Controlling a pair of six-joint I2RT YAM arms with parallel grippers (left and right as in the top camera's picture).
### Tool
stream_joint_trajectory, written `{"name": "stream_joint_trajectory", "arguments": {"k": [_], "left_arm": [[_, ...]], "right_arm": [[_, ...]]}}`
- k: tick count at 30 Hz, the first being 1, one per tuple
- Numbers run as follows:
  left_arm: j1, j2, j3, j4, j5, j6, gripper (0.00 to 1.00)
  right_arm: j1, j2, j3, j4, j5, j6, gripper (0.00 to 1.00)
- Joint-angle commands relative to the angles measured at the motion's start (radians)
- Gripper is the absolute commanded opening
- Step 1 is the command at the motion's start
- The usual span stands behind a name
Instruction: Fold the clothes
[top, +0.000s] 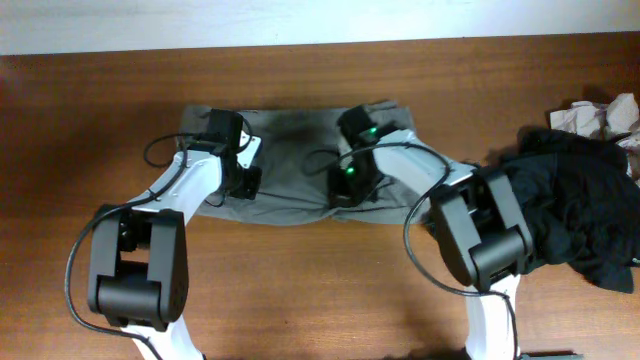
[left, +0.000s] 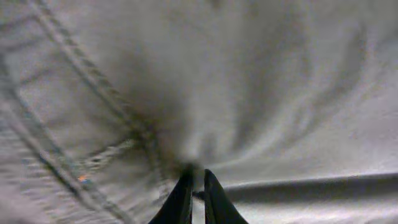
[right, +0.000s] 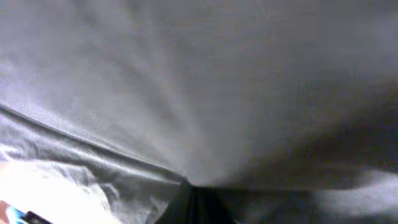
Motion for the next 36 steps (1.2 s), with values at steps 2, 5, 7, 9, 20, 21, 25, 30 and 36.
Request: {"name": "stream_joint_trajectory", "arguments": {"k": [2, 5, 7, 9, 20, 21, 25, 30, 36], "left_arm": [[0.019, -0.019, 0.014, -0.002, -0.080, -0.009, 0.06], [0.039, -0.019, 0.014, -0.005, -0.080, -0.009, 0.04], [0.056, -0.019, 0.014, -0.010, -0.080, -0.009, 0.04], [0.074, -0.019, 0.014, -0.013, -0.079, -0.010, 0.04], [0.107, -0.072, 0.077, -0.058, -0.055, -0.042, 0.02], [0.103, -0.095, 0.092, -0.065, -0.048, -0.043, 0.02], [0.080, -0.206, 0.120, -0.062, -0.036, -0.042, 0.03], [0.055, -0.188, 0.106, -0.041, -0.025, -0.013, 0.03], [0.051, -0.063, 0.072, 0.001, 0.027, -0.013, 0.02]], "right_arm": [[-0.125, 0.019, -0.030, -0.059, 0.218, -0.066, 0.04], [-0.163, 0.019, -0.030, -0.081, 0.233, -0.151, 0.04], [-0.189, 0.019, -0.030, -0.095, 0.232, -0.186, 0.04], [-0.211, 0.018, -0.030, -0.099, 0.203, -0.247, 0.04], [-0.202, 0.016, -0.030, -0.117, 0.101, -0.348, 0.04], [-0.194, 0.016, -0.030, -0.117, 0.087, -0.348, 0.04], [-0.134, 0.015, -0.027, -0.111, 0.048, -0.340, 0.04], [-0.098, 0.013, -0.027, -0.098, 0.089, -0.289, 0.04], [-0.119, 0.000, -0.027, -0.097, 0.106, -0.288, 0.04]]}}
